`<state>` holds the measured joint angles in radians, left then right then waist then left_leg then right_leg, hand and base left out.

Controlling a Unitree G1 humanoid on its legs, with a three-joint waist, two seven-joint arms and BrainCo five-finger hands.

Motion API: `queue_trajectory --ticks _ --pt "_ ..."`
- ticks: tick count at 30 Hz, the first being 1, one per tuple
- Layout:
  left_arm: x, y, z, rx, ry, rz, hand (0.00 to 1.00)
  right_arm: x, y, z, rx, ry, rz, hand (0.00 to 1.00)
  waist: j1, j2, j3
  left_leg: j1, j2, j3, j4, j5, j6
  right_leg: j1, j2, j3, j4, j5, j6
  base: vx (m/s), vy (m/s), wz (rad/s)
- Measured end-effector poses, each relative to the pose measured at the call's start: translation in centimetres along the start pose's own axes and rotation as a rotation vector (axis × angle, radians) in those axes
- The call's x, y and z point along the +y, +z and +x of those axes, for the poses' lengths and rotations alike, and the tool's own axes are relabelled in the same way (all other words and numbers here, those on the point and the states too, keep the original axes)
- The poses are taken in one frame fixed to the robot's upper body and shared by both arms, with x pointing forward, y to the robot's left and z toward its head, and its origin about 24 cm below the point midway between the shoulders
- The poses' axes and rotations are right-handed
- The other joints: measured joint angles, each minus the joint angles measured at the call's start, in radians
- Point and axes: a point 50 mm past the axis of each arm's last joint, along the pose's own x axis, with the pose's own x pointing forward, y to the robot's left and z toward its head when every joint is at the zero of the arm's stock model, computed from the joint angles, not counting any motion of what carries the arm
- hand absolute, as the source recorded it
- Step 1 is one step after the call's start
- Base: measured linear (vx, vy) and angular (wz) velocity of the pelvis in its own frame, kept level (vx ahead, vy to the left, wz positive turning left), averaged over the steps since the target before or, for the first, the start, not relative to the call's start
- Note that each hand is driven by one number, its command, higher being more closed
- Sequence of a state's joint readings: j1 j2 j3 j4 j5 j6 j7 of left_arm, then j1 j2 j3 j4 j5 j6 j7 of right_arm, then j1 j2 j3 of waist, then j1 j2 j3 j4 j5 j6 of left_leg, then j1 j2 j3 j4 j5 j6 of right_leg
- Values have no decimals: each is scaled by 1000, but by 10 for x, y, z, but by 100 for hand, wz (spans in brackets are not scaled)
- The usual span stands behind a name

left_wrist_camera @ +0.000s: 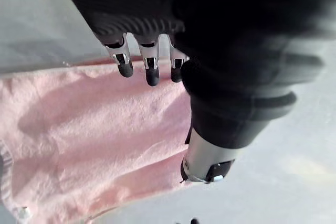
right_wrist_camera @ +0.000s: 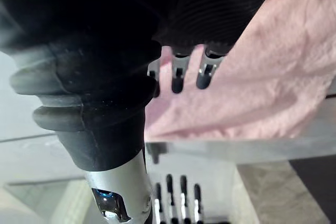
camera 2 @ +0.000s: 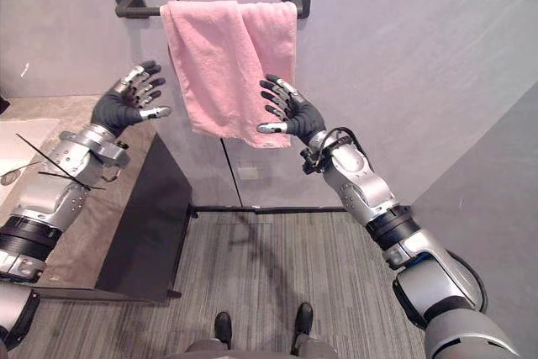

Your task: Organize washtable

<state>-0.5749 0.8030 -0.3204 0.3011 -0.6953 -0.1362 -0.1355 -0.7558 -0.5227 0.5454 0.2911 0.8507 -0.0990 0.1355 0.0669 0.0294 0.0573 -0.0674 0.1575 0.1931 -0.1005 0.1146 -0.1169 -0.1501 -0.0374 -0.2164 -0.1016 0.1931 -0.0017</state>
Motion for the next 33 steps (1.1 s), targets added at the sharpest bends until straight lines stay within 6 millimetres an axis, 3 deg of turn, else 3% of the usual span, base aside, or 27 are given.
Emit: queue_trajectory --ticks 4,8,11,15,26,33 --pt "-12 12 22 -33 -40 9 0 11 10 15 -5 61 -76 0 1 -1 0 -41 0 2 6 9 -7 -41 0 -2 3 12 1 -5 17 0" --pt "-5 37 50 -75 2 24 0 19 17 37 -7 71 -94 0 1 -1 0 -80 0 6 7 26 -2 -83 0 -5 4 30 -11 -22 47 -3" --pt "-1 63 68 -135 37 18 0 30 33 52 -55 89 -100 0 1 -1 6 -116 -1 12 7 29 0 -121 -1 0 4 37 -11 -40 59 -6" --pt "0 99 84 -208 42 45 0 48 66 71 -142 137 -131 0 1 -1 60 -146 -1 20 7 30 -2 -156 -1 5 4 45 -16 -54 65 -4" --pt "9 173 100 -406 130 -65 0 75 132 95 -316 136 -177 0 9 -3 149 -235 1 56 7 35 0 -267 -5 28 24 57 -12 -30 68 -7" --pt "13 177 100 -445 167 -155 0 78 146 96 -357 119 -153 0 17 -3 175 -248 3 76 7 32 2 -300 -6 38 46 57 -12 -3 59 -6"
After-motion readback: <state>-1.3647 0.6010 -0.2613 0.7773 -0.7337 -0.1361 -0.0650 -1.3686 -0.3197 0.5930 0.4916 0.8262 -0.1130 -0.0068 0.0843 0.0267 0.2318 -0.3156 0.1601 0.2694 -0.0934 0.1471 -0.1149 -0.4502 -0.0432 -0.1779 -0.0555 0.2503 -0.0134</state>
